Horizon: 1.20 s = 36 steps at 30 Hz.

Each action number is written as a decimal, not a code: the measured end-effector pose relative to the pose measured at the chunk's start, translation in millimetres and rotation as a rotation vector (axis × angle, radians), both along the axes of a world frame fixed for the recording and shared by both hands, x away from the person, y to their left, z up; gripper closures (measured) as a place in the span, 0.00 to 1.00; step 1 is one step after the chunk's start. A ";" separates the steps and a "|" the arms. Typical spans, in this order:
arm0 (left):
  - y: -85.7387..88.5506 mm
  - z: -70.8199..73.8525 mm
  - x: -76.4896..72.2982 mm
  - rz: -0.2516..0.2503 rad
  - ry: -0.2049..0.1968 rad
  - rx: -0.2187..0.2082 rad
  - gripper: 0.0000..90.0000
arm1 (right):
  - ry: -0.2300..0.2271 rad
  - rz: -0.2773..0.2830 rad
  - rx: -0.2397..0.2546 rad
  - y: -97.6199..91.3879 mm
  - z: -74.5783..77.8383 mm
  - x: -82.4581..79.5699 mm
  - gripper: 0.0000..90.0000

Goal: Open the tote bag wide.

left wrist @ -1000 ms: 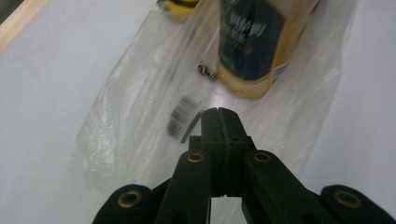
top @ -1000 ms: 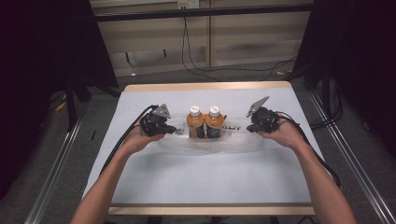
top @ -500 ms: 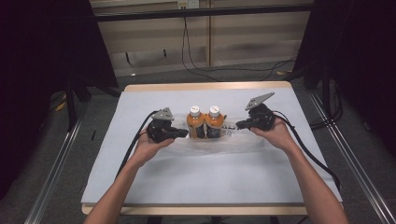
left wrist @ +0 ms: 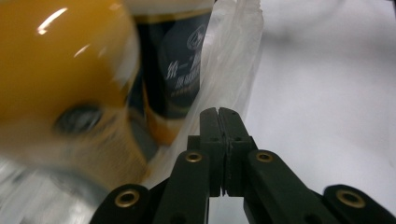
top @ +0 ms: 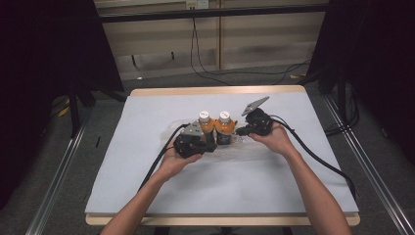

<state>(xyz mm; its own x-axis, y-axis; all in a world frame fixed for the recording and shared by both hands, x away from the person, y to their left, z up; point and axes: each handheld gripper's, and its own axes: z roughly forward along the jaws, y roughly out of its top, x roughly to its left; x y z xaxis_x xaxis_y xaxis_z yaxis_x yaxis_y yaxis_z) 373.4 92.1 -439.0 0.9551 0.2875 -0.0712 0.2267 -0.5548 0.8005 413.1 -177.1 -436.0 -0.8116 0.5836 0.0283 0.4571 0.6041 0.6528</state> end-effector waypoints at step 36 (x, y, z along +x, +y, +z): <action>-6.3 -41.4 -14.1 -0.066 0.075 0.143 1.00 | 0.141 -0.138 0.026 38.6 -39.5 64.2 1.00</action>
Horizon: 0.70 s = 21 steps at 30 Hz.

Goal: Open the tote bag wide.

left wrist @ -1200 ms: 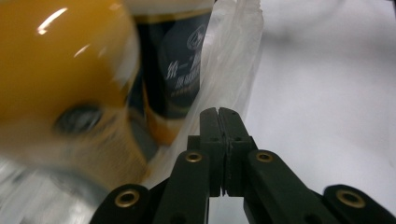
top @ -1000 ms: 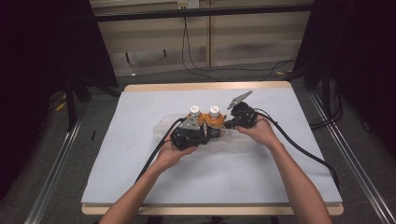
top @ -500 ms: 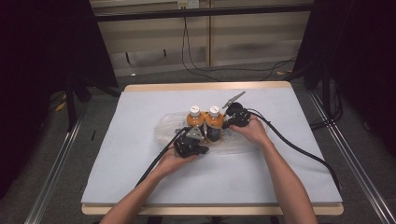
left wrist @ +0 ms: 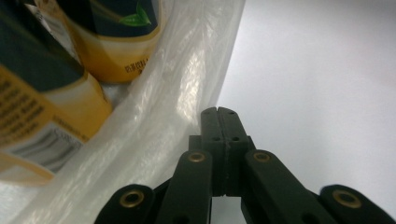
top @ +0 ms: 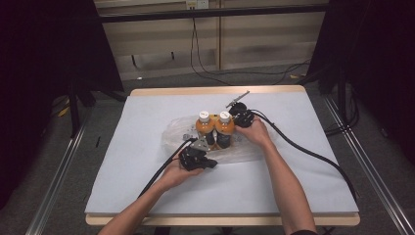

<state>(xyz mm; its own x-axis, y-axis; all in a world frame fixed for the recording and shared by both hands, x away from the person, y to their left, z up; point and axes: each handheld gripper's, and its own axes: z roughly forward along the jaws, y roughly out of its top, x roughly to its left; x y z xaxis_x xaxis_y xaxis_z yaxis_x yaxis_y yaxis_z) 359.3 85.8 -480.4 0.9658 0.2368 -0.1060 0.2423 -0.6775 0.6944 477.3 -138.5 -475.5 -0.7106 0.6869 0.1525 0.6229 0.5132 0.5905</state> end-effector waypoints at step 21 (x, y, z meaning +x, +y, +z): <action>-10.6 27.3 18.9 0.101 -0.195 0.024 1.00 | -0.001 0.001 -0.002 2.2 0.0 5.5 1.00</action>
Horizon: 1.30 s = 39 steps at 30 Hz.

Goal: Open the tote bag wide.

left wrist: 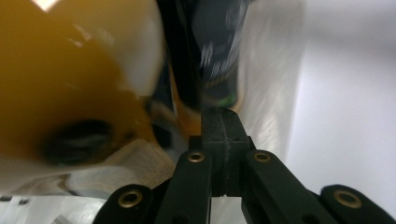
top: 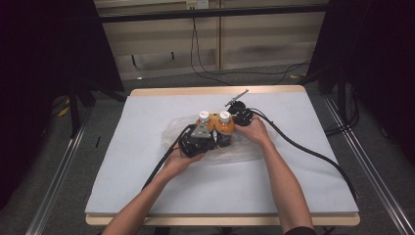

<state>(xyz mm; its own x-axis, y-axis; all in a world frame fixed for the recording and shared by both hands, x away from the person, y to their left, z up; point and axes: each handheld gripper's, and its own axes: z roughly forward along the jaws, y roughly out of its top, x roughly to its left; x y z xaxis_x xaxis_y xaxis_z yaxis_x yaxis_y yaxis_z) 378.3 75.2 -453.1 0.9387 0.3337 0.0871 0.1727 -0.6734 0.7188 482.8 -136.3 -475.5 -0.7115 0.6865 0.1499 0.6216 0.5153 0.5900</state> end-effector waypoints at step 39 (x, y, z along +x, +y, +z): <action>21.1 -22.4 -45.4 -0.190 0.160 0.035 1.00 | -0.046 -0.172 -0.049 15.3 -1.5 36.5 1.00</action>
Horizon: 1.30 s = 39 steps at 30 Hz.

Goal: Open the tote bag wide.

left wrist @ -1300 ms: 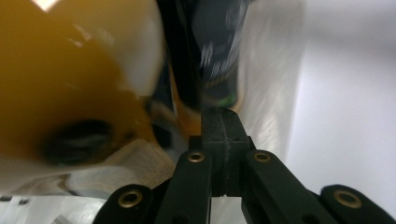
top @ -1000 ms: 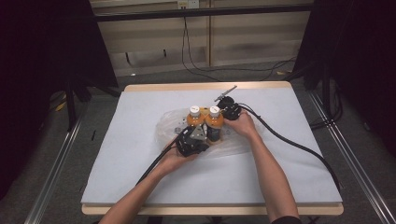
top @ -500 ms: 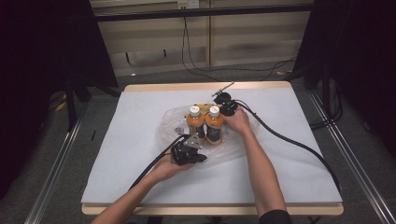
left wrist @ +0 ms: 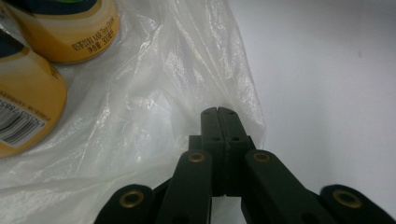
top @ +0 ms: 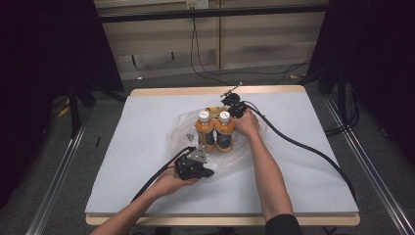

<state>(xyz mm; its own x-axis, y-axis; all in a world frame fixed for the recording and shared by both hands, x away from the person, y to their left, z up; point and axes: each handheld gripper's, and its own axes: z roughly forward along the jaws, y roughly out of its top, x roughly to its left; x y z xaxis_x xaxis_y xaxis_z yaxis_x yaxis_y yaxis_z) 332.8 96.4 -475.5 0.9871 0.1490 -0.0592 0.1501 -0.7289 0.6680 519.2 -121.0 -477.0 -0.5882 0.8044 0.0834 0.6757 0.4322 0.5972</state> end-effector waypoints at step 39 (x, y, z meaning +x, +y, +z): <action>35.7 17.2 10.6 0.185 -0.013 -0.261 0.78 | -0.223 0.050 0.180 -56.2 71.5 -78.8 0.64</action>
